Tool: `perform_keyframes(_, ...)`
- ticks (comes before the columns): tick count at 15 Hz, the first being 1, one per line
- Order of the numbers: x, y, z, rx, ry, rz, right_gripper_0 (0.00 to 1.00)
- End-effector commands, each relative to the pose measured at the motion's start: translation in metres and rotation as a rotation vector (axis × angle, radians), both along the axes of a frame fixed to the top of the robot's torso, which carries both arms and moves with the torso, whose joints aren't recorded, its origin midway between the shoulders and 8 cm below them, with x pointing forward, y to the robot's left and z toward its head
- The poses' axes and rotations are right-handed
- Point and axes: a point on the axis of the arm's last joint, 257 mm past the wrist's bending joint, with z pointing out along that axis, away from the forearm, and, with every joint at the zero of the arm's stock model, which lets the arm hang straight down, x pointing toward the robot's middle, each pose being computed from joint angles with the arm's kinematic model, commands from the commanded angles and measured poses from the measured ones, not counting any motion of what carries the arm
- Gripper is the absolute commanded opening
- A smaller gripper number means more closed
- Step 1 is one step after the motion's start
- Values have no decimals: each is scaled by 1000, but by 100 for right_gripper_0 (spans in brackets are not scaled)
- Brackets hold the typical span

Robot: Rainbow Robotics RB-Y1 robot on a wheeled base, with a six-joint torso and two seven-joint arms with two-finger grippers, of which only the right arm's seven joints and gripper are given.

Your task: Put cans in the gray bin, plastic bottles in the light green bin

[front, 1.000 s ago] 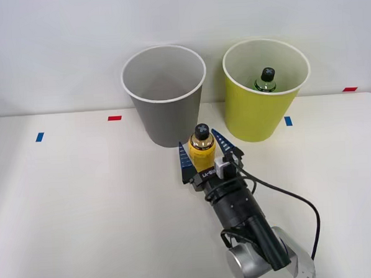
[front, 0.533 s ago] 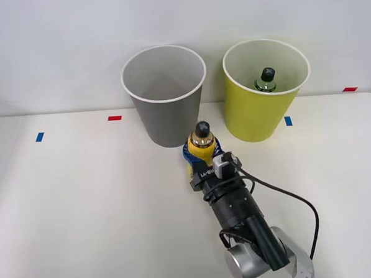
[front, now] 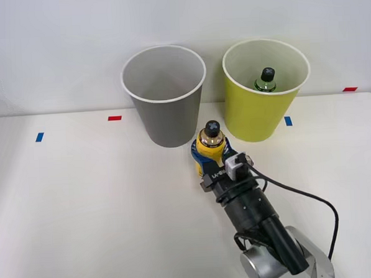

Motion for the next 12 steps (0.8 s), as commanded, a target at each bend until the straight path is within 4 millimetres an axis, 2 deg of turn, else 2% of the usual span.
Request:
perform_keyframes(1,-11,-5,25,-12,54,26,0)
perform_keyframes(5,-36,-19,80,36,93,44,0)
perform_keyframes(12,-51,-41,165,212,19,68,0)
